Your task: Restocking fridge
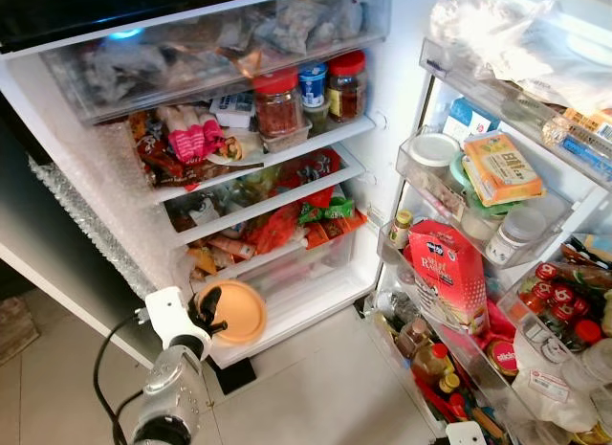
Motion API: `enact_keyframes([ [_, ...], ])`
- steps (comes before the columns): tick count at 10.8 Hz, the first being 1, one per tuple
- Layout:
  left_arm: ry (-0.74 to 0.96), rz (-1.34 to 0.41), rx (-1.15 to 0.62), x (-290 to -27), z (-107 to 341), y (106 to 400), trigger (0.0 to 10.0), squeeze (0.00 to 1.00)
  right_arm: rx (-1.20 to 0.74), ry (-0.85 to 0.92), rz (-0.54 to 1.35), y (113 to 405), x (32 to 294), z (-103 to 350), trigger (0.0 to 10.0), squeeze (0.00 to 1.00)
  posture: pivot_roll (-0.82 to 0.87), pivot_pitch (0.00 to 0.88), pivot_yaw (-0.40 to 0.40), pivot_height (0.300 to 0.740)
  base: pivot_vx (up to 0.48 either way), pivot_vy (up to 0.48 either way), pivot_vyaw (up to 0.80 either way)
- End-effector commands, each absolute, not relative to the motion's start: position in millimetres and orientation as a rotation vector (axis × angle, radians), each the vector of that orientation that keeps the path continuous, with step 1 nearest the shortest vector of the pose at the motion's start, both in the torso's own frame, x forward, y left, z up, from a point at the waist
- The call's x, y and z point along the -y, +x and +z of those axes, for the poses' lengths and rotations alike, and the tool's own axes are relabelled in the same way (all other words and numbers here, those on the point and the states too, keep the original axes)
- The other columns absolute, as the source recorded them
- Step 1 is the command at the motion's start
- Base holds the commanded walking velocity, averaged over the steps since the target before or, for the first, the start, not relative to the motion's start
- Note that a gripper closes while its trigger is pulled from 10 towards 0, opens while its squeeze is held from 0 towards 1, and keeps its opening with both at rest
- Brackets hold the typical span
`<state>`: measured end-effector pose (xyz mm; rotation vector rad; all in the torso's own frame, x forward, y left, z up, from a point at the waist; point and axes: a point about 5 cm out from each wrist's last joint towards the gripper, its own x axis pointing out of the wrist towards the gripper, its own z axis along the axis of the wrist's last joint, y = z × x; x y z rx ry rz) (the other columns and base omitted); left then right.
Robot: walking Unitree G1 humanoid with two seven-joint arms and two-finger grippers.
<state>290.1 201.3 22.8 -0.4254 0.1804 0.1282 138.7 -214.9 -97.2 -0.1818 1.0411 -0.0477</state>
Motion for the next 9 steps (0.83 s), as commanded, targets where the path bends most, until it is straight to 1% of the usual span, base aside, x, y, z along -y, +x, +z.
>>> enact_keyframes([
  [1,-0.511,0.127,-0.187,-202,20,283,10.0,0.0,-1.061,-0.189,-0.043,131,216,-100,10.0,0.0,-0.12,0.097,0.044,0.74,0.0,0.0,0.0],
  [2,-0.67,0.113,-0.192,-199,17,278,10.0,0.0,-1.064,-0.191,-0.04,130,216,-100,10.0,0.0,-0.11,0.1,0.041,0.74,0.0,0.0,0.0],
  [4,-0.797,0.153,-0.195,-202,11,263,10.0,0.0,-1.065,-0.185,-0.044,129,219,-99,10.0,0.0,-0.12,0.101,0.041,0.74,0.0,0.0,0.0],
  [5,-0.841,0.144,-0.182,-200,14,263,10.0,0.0,-1.064,-0.185,-0.045,130,220,-99,10.0,0.0,-0.12,0.103,0.039,0.74,0.0,0.0,0.0],
  [6,-0.91,0.055,-0.149,-194,25,266,10.0,0.0,-1.061,-0.186,-0.049,131,223,-98,10.0,0.0,-0.12,0.107,0.036,0.74,0.0,0.0,0.0],
  [7,-0.861,0.02,-0.171,-191,27,266,10.0,0.0,-1.059,-0.188,-0.048,131,223,-98,10.0,0.0,-0.12,0.107,0.036,0.74,0.0,0.0,0.0],
  [9,-0.843,-0.001,-0.171,-188,30,267,10.0,0.0,-1.071,-0.207,-0.03,129,221,-99,10.0,0.0,-0.13,0.11,0.041,0.74,0.0,0.0,0.0],
])
